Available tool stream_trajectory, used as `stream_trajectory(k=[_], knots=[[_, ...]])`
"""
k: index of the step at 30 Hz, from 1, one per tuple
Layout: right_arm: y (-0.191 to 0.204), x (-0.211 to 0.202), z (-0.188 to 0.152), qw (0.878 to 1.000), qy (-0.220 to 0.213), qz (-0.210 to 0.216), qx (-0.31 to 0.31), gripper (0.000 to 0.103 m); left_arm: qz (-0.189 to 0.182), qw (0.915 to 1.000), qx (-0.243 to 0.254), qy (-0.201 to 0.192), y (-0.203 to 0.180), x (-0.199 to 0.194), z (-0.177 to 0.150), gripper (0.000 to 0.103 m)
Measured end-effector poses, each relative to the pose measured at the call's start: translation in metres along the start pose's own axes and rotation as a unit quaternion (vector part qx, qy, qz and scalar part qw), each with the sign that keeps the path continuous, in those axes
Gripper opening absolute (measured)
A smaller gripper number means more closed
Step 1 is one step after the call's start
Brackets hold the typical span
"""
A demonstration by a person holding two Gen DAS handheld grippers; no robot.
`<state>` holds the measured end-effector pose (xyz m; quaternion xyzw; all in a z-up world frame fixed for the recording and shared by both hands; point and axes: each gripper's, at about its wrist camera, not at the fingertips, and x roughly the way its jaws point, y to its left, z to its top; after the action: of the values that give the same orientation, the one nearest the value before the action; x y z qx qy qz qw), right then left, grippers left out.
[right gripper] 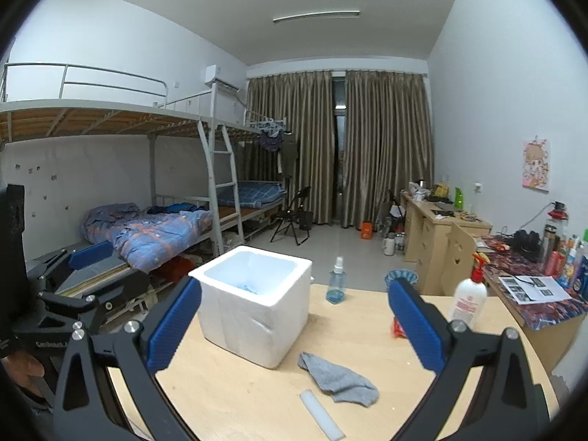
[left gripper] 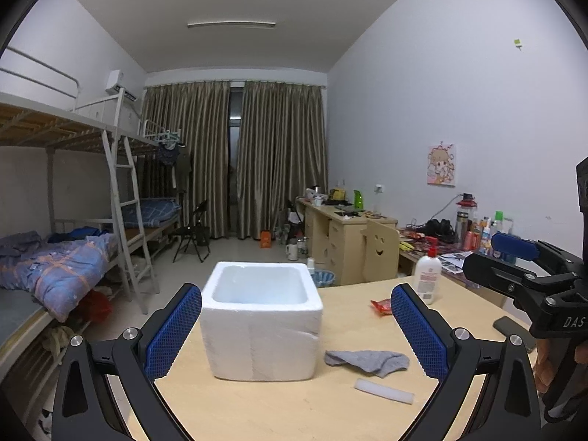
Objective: Organize soft objects
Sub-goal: 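Withdraw both tools from the foam box back over the table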
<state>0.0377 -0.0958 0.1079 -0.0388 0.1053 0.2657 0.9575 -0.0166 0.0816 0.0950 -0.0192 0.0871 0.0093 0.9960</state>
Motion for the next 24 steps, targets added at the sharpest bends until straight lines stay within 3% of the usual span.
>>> stream_trajectory(k=[10, 24], knots=[[-0.006, -0.032, -0.039, 1.0, -0.012, -0.025, 0.005, 0.103, -0.016, 0.9998, -0.006, 0.002, -0.02, -0.012, -0.025, 0.103], [-0.021, -0.038, -0.092, 0.997, 0.011, -0.07, 0.005, 0.103, -0.031, 0.9992, -0.017, 0.017, -0.031, -0.002, -0.078, 0.103]])
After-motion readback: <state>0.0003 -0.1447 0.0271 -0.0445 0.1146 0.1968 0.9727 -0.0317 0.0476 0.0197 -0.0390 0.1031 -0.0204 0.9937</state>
